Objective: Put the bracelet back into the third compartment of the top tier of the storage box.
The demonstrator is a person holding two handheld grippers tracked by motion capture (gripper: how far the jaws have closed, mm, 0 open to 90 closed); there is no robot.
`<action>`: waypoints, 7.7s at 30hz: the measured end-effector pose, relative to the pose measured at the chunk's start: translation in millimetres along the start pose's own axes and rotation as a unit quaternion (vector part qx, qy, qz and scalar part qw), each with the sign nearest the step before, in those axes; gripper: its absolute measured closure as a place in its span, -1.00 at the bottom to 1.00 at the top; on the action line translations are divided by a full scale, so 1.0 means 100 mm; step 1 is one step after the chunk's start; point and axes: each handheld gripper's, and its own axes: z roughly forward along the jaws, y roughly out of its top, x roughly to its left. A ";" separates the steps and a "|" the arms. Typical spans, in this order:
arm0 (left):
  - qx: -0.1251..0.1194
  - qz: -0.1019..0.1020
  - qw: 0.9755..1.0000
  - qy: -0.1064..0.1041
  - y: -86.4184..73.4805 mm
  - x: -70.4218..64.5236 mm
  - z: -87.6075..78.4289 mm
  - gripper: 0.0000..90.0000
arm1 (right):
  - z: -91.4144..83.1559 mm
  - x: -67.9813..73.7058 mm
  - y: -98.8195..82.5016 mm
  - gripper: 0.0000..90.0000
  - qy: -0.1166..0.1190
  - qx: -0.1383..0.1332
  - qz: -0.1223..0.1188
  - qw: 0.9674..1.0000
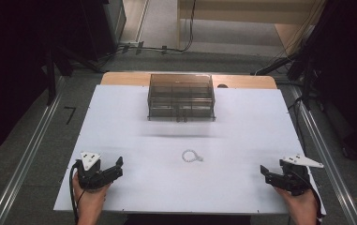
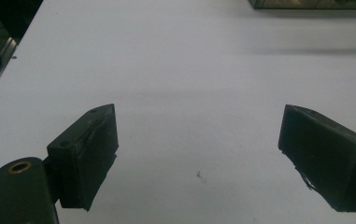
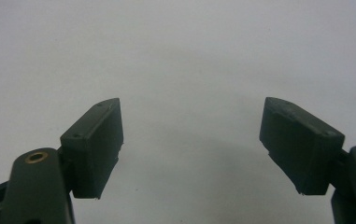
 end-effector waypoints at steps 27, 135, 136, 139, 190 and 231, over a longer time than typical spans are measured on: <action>-0.001 -0.002 1.000 -0.004 0.00 0.00 0.01 -0.73 | 0.04 0.12 0.04 -0.55 0.010 0.000 -0.014 1.000; 0.004 -0.006 1.000 -0.010 -0.01 0.01 0.06 -0.73 | 0.40 1.01 0.44 -0.53 0.102 0.005 -0.104 0.989; 0.004 -0.005 1.000 -0.010 -0.01 0.01 0.06 -0.73 | 0.40 1.02 0.45 -0.53 0.103 0.005 -0.106 0.989; 0.005 -0.005 1.000 -0.010 -0.01 0.01 0.06 -0.73 | 0.41 1.05 0.46 -0.53 0.104 0.006 -0.109 0.989; 0.003 -0.004 1.000 -0.009 0.00 0.02 0.06 -0.73 | 0.67 1.45 0.56 -0.31 0.131 0.025 -0.142 0.981; 0.003 -0.006 1.000 -0.010 0.00 0.04 0.05 -0.73 | 0.83 1.52 0.63 0.85 0.190 0.041 -0.152 0.969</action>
